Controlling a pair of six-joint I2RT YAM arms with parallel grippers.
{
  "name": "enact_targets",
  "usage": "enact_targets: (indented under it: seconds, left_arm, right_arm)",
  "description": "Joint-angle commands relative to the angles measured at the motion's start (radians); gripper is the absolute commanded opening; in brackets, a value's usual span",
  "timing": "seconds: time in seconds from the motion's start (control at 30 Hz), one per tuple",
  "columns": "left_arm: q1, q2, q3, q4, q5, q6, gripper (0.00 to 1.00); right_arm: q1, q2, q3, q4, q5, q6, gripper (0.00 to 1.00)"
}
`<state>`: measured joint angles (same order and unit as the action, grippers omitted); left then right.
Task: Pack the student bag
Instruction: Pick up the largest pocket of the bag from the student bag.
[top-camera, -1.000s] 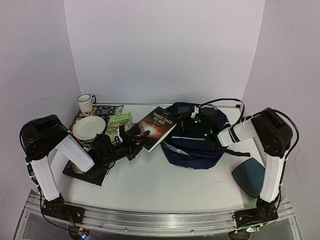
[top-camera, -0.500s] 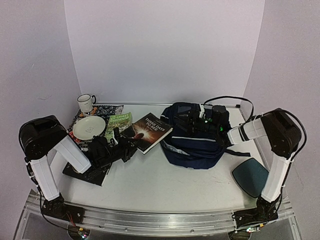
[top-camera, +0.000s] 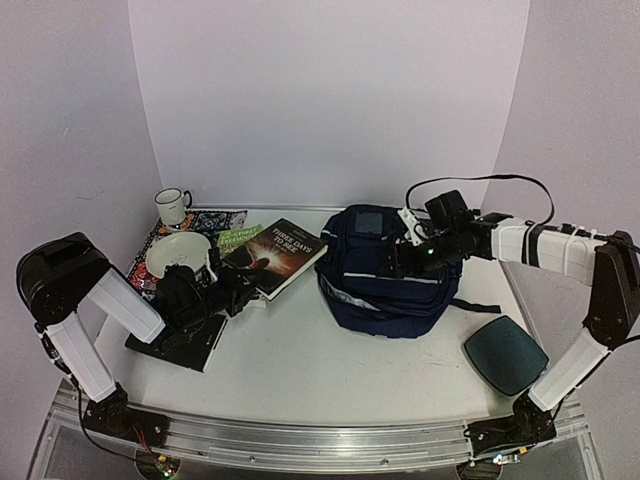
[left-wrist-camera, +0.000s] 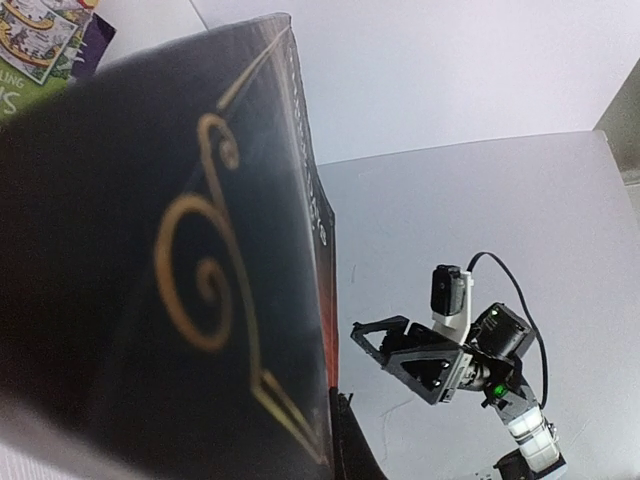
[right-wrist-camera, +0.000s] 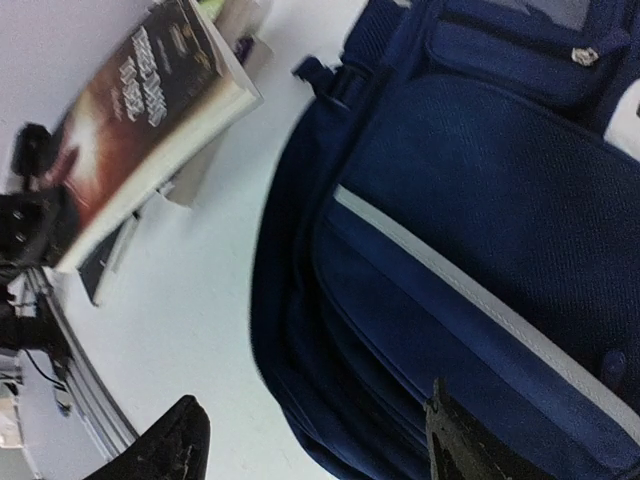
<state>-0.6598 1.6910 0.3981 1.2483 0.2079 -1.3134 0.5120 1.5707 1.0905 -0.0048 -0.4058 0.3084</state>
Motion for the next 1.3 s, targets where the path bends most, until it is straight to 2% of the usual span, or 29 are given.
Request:
enact_targets:
  seconds: [0.0, 0.1, 0.2, 0.4, 0.67, 0.8, 0.9, 1.0, 1.1, 1.27]
  left_arm:
    - [0.014, -0.065, 0.015, 0.196, 0.067, 0.045, 0.0]
    - [0.021, -0.093, 0.001, 0.186, 0.079, 0.06, 0.0]
    - [0.023, -0.123, -0.013, 0.17, 0.089, 0.076, 0.0]
    - [0.023, -0.184, -0.057, 0.144, 0.104, 0.092, 0.0]
    - [0.023, -0.242, -0.098, 0.099, 0.09, 0.114, 0.0]
    - [0.023, -0.237, -0.095, 0.087, 0.1, 0.118, 0.0]
    - [0.023, -0.227, -0.094, 0.079, 0.107, 0.116, 0.0]
    - [0.022, -0.209, -0.088, 0.072, 0.125, 0.11, 0.0]
    - [0.022, -0.189, -0.071, 0.07, 0.161, 0.104, 0.0]
    - [0.02, -0.188, -0.067, 0.066, 0.186, 0.103, 0.0]
  right_arm:
    - [0.055, -0.036, 0.059, -0.291, 0.159, -0.234, 0.74]
    - [0.123, -0.008, 0.107, -0.374, 0.267, -0.294, 0.73]
    - [0.186, 0.033, 0.13, -0.383, 0.336, -0.299, 0.71]
    - [0.259, 0.132, 0.189, -0.405, 0.452, -0.339, 0.61]
    - [0.281, 0.228, 0.233, -0.407, 0.515, -0.367, 0.44]
    - [0.282, 0.263, 0.239, -0.408, 0.577, -0.393, 0.33]
    - [0.283, 0.279, 0.234, -0.409, 0.614, -0.408, 0.29]
    - [0.282, 0.282, 0.222, -0.409, 0.615, -0.414, 0.21]
    - [0.283, 0.273, 0.217, -0.41, 0.609, -0.415, 0.18]
    - [0.284, 0.233, 0.218, -0.413, 0.635, -0.418, 0.02]
